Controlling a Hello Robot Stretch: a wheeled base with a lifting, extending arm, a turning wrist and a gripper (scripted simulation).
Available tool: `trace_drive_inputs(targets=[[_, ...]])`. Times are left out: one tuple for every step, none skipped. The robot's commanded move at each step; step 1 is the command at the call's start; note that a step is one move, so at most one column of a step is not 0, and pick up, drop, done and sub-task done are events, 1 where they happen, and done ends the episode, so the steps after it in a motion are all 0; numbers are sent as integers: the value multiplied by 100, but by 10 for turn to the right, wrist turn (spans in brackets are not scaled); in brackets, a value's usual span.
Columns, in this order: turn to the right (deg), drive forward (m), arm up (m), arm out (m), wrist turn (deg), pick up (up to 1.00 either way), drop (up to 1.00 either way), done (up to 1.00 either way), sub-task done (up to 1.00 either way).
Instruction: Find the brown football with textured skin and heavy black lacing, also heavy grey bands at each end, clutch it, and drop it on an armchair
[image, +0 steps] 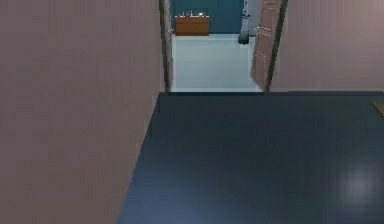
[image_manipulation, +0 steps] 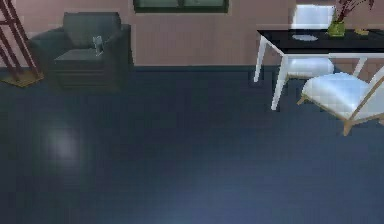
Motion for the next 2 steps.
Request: trace_drive_inputs(targets=[[0,100,0,0,0,0,0,0,0],[0,100,0,0,0,0,0,0,0]])
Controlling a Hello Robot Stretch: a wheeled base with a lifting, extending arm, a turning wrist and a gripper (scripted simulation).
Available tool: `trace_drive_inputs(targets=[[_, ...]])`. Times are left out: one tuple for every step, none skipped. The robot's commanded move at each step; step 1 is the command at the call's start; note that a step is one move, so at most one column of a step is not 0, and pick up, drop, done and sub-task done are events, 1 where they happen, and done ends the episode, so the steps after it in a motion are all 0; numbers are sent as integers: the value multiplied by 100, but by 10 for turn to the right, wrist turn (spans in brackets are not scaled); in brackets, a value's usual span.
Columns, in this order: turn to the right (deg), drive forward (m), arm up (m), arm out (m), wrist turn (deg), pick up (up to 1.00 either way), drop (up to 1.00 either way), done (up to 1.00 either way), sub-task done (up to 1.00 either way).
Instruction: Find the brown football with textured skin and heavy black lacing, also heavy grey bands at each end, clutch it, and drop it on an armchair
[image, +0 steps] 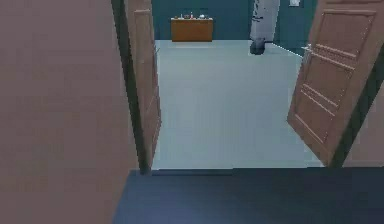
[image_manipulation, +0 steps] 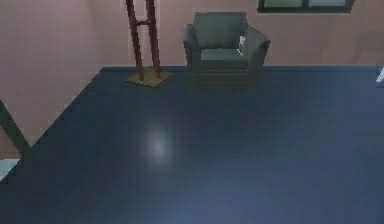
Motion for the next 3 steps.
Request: trace_drive_inputs(targets=[[0,100,0,0,0,0,0,0,0],[90,0,0,0,0,0,0,0,0],[0,25,0,0,0,0,0,0,0]])
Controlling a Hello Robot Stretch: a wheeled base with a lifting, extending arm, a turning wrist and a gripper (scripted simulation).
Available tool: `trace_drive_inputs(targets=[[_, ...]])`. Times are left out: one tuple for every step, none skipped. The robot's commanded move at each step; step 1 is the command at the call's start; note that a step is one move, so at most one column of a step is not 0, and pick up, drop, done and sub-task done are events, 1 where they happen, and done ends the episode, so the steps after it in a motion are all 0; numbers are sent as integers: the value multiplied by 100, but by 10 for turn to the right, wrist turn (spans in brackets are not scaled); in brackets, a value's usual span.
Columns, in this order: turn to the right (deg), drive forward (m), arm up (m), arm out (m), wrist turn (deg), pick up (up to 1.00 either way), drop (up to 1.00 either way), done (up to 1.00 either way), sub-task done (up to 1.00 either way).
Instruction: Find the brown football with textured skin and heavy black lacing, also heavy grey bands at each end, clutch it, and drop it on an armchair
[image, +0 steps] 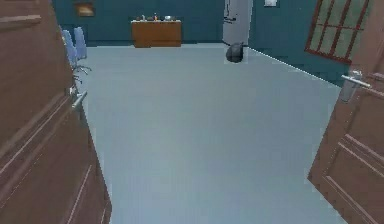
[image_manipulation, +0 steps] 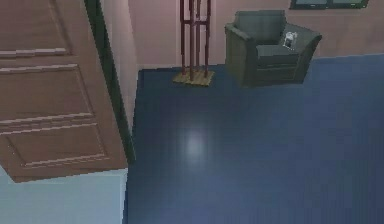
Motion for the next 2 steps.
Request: trace_drive_inputs(targets=[[-90,0,0,0,0,0,0,0,0],[0,100,0,0,0,0,0,0,0]])
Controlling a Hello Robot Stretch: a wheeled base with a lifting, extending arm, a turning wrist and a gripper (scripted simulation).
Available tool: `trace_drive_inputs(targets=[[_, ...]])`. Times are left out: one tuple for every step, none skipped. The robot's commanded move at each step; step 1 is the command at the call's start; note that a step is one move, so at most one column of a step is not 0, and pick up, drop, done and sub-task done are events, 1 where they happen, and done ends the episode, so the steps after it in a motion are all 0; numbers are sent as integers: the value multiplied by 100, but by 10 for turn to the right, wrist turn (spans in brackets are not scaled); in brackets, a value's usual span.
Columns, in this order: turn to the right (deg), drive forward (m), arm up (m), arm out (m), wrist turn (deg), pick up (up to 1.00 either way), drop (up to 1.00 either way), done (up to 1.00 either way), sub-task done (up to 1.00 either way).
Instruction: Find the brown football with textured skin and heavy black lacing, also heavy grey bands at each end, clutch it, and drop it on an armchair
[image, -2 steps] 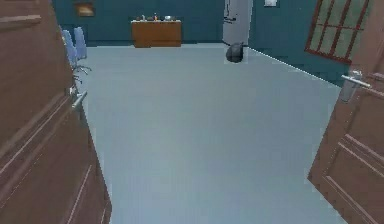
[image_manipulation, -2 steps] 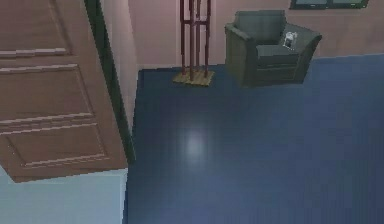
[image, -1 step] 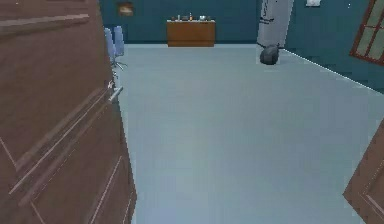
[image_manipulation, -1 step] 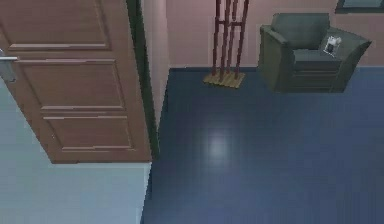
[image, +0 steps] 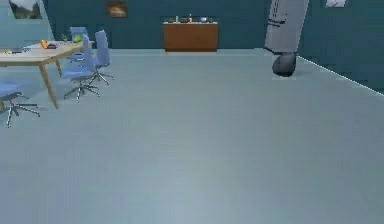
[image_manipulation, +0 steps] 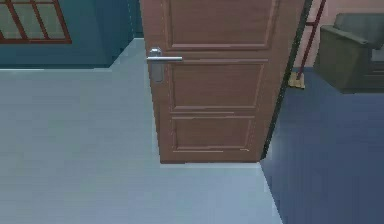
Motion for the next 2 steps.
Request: trace_drive_inputs(targets=[[0,35,0,0,0,0,0,0,0],[-450,0,0,0,0,0,0,0,0]])
